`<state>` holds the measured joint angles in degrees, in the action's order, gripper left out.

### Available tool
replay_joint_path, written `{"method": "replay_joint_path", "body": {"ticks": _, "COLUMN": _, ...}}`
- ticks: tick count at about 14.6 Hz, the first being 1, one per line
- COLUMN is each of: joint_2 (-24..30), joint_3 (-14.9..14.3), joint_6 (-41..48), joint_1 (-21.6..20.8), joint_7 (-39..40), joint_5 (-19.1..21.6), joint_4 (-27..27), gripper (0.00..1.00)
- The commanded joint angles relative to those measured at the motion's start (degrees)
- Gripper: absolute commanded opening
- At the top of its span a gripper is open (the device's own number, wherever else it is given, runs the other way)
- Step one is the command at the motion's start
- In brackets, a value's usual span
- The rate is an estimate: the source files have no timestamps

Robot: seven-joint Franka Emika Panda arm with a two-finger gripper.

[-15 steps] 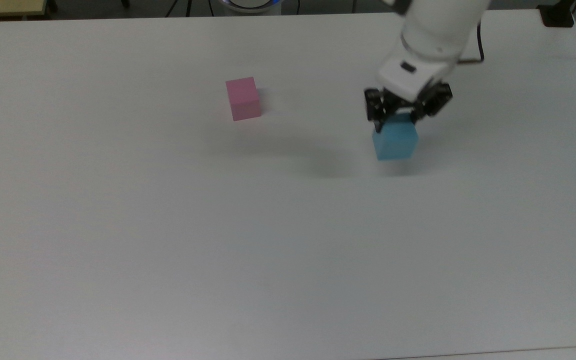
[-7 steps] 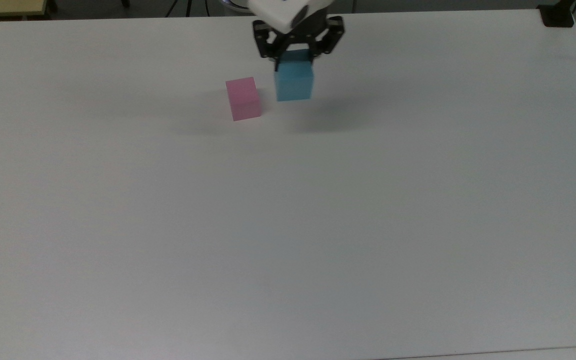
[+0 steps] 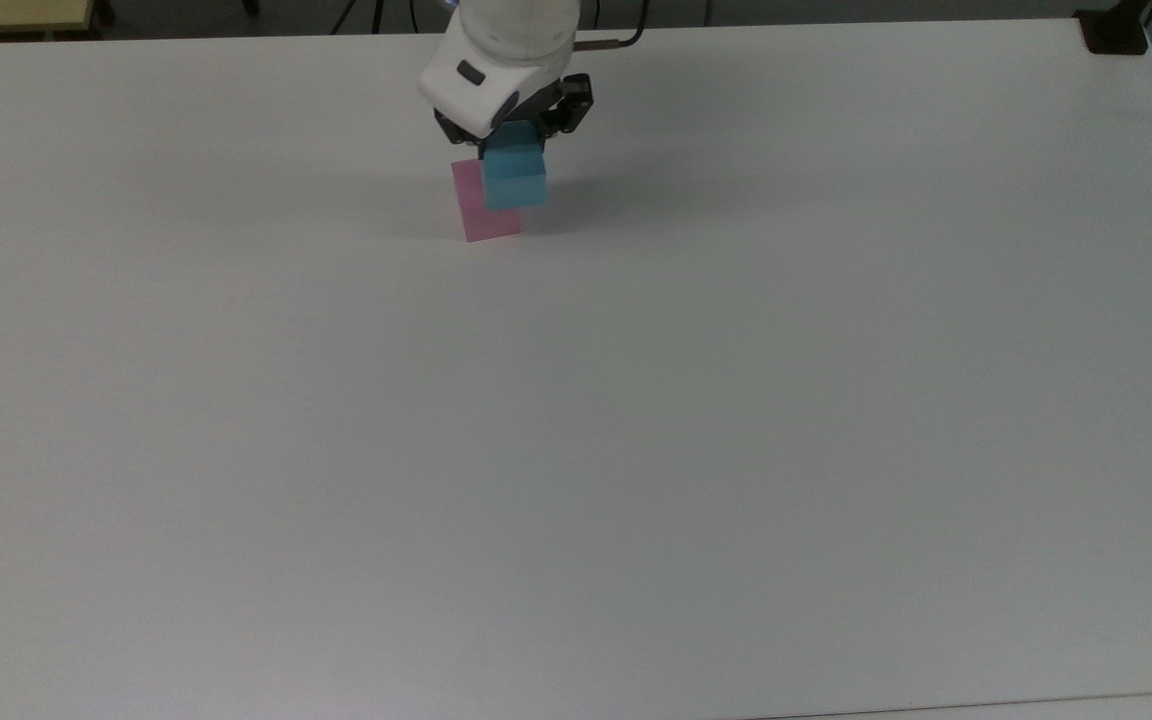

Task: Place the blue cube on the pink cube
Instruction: 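Lower the blue cube onto the pink cube and open the gripper, then raise the open gripper away from the stacked cubes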

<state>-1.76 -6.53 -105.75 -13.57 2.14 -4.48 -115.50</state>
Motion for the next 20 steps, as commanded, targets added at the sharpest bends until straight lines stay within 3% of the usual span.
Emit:
{"method": "replay_joint_path", "body": {"ticks": 1, "joint_2": 2.3, "joint_3": -3.5, "joint_6": -2.3, "joint_1": -0.7, "joint_7": 3.7, "joint_5": -1.3, "joint_4": -2.9, "gripper": 0.00}}
{"method": "replay_joint_path", "body": {"ticks": 10, "joint_2": 2.6, "joint_3": -3.8, "joint_6": -3.3, "joint_1": -0.8, "joint_7": 4.9, "joint_5": -1.4, "joint_4": -5.7, "gripper": 0.00}}
{"method": "replay_joint_path", "body": {"ticks": 11, "joint_2": 2.6, "joint_3": -3.8, "joint_6": -3.3, "joint_1": -0.8, "joint_7": 4.9, "joint_5": -1.4, "joint_4": -6.1, "gripper": 0.04}}
{"method": "replay_joint_path", "body": {"ticks": 12, "joint_2": 2.6, "joint_3": -3.7, "joint_6": -3.3, "joint_1": -0.7, "joint_7": 4.9, "joint_5": -1.3, "joint_4": -6.1, "gripper": 0.31}}
{"method": "replay_joint_path", "body": {"ticks": 13, "joint_2": 2.8, "joint_3": -3.8, "joint_6": -3.3, "joint_1": -0.7, "joint_7": 4.9, "joint_5": -1.3, "joint_4": -6.3, "gripper": 0.96}}
{"method": "replay_joint_path", "body": {"ticks": 14, "joint_2": 3.5, "joint_3": -3.8, "joint_6": -3.2, "joint_1": -0.5, "joint_7": 4.8, "joint_5": -1.3, "joint_4": -6.4, "gripper": 1.00}}
{"method": "replay_joint_path", "body": {"ticks": 20, "joint_2": 7.5, "joint_3": -3.9, "joint_6": 0.6, "joint_1": 0.4, "joint_7": 3.8, "joint_5": -0.6, "joint_4": -3.8, "gripper": 1.00}}
